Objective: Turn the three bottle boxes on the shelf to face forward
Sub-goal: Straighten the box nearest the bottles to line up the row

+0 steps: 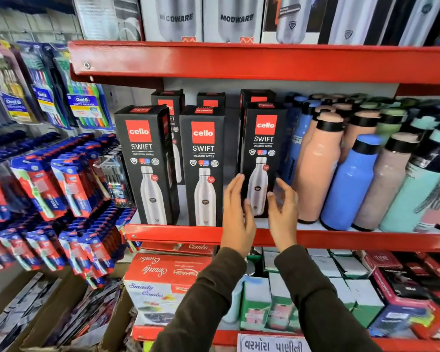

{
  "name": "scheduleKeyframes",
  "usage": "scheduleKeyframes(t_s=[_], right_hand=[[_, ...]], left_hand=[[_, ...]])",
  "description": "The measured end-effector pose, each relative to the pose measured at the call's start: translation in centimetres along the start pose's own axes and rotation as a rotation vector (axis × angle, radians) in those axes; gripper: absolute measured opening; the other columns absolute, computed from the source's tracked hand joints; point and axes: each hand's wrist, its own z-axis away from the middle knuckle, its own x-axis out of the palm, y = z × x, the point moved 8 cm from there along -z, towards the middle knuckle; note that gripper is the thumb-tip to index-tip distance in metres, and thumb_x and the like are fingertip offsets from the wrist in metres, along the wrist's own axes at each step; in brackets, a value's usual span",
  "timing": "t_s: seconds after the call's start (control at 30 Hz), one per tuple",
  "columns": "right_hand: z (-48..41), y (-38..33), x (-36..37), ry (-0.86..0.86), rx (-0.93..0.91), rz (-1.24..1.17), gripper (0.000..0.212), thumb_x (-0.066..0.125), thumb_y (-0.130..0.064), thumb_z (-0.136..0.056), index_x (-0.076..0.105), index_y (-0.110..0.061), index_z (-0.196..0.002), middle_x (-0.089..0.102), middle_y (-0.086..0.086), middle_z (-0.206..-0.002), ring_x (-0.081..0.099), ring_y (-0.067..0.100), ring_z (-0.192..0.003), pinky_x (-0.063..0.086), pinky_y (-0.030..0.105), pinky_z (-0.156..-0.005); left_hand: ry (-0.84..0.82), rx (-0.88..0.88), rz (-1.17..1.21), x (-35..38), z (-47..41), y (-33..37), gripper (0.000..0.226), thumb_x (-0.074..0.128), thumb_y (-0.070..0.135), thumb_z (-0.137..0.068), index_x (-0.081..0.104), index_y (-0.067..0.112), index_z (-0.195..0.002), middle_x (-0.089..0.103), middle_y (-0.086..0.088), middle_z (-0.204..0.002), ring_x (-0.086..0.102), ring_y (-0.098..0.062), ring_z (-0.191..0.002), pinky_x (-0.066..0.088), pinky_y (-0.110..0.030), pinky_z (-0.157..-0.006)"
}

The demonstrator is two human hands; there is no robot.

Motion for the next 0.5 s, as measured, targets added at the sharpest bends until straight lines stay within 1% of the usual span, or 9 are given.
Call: scheduleKeyframes(t_s=[0.07, 0.1, 0.17, 0.2, 0.27, 0.3, 0.4, 0.47, 0.5], right_hand=[[-1.0, 0.6, 0.3, -0.066, 0.051, 0.035, 0.049, 0.052, -0.014, -0.102, 0.041, -0.008, -0.149, 0.042, 0.013, -0.151, 0.041, 0.025, -0.143, 0.033, 0.040, -0.120], [-1.5, 0.9, 0.4, -0.101, 0.078, 0.052, 0.051, 0.051, -0.015, -0.102, 0.037, -0.007, -0.151, 0.039, 0.014, -0.156, 0.037, 0.025, -0.146, 0.029, 0.039, -0.122], [-2.5, 1.6, 0.8, -0.158, 0.123, 0.082, 0.054, 0.049, -0.017, -0.104, 0.032, -0.007, -0.154, 0.034, 0.013, -0.160, 0.031, 0.025, -0.150, 0.023, 0.032, -0.122], [-2.9, 1.9, 1.0, -0.181, 0.142, 0.093, 0.054, 0.048, -0.019, -0.104, 0.032, -0.007, -0.154, 0.034, 0.012, -0.161, 0.030, 0.024, -0.150, 0.022, 0.027, -0.119], [-3.5, 2.5, 1.3, -0.216, 0.180, 0.111, 0.053, 0.047, -0.022, -0.104, 0.033, -0.007, -0.153, 0.036, 0.011, -0.160, 0.033, 0.024, -0.149, 0.023, 0.018, -0.108], [-3.7, 2.7, 1.4, -0.225, 0.195, 0.118, 0.053, 0.047, -0.024, -0.104, 0.035, -0.006, -0.152, 0.039, 0.012, -0.159, 0.035, 0.025, -0.148, 0.024, 0.016, -0.104], [-3.8, 3.1, 1.3, -0.222, 0.204, 0.144, 0.052, 0.049, -0.026, -0.104, 0.039, -0.005, -0.150, 0.043, 0.015, -0.156, 0.039, 0.028, -0.146, 0.028, 0.022, -0.106], [-3.8, 3.1, 1.1, -0.222, 0.195, 0.155, 0.051, 0.050, -0.027, -0.103, 0.041, -0.005, -0.149, 0.045, 0.015, -0.155, 0.040, 0.028, -0.145, 0.028, 0.022, -0.106], [-3.7, 3.1, 1.0, -0.226, 0.193, 0.152, 0.051, 0.051, -0.026, -0.103, 0.042, -0.005, -0.149, 0.046, 0.014, -0.154, 0.040, 0.028, -0.144, 0.028, 0.021, -0.106]], left_hand=[[-0.055, -0.123, 0.002, 1.9, -0.4, -1.1, 0.057, 0.037, 0.008, -0.103, 0.019, 0.015, -0.157, 0.020, 0.001, -0.164, 0.013, -0.002, -0.152, 0.012, -0.016, -0.122], [-0.070, -0.197, 0.012, 2.7, -0.7, -1.9, 0.057, 0.036, 0.011, -0.104, 0.015, 0.013, -0.157, 0.015, 0.001, -0.166, 0.010, -0.002, -0.152, 0.009, -0.018, -0.123], [-0.068, -0.358, 0.045, 3.8, -1.6, -3.5, 0.056, 0.034, 0.015, -0.106, 0.011, 0.008, -0.157, 0.011, -0.005, -0.167, 0.008, -0.012, -0.154, 0.007, -0.024, -0.124], [-0.056, -0.437, 0.066, 4.1, -2.0, -4.2, 0.056, 0.033, 0.016, -0.106, 0.012, 0.006, -0.156, 0.011, -0.008, -0.167, 0.009, -0.016, -0.155, 0.007, -0.026, -0.125], [-0.034, -0.560, 0.118, 4.6, -2.6, -5.3, 0.054, 0.033, 0.019, -0.107, 0.016, 0.005, -0.156, 0.018, -0.011, -0.165, 0.016, -0.022, -0.154, 0.013, -0.030, -0.125], [-0.029, -0.596, 0.141, 4.7, -2.7, -5.7, 0.053, 0.034, 0.021, -0.107, 0.019, 0.007, -0.155, 0.024, -0.012, -0.164, 0.022, -0.023, -0.152, 0.017, -0.029, -0.123], [0.009, -0.652, 0.188, 4.7, -2.8, -6.6, 0.048, 0.036, 0.025, -0.106, 0.031, 0.010, -0.152, 0.041, -0.013, -0.156, 0.037, -0.026, -0.145, 0.027, -0.026, -0.114], [0.045, -0.667, 0.194, 4.5, -2.8, -6.9, 0.046, 0.038, 0.025, -0.106, 0.037, 0.010, -0.149, 0.047, -0.012, -0.151, 0.042, -0.027, -0.141, 0.030, -0.026, -0.112], [0.061, -0.670, 0.187, 4.4, -2.7, -7.0, 0.044, 0.039, 0.024, -0.105, 0.040, 0.011, -0.148, 0.050, -0.011, -0.149, 0.045, -0.026, -0.139, 0.032, -0.024, -0.109]])
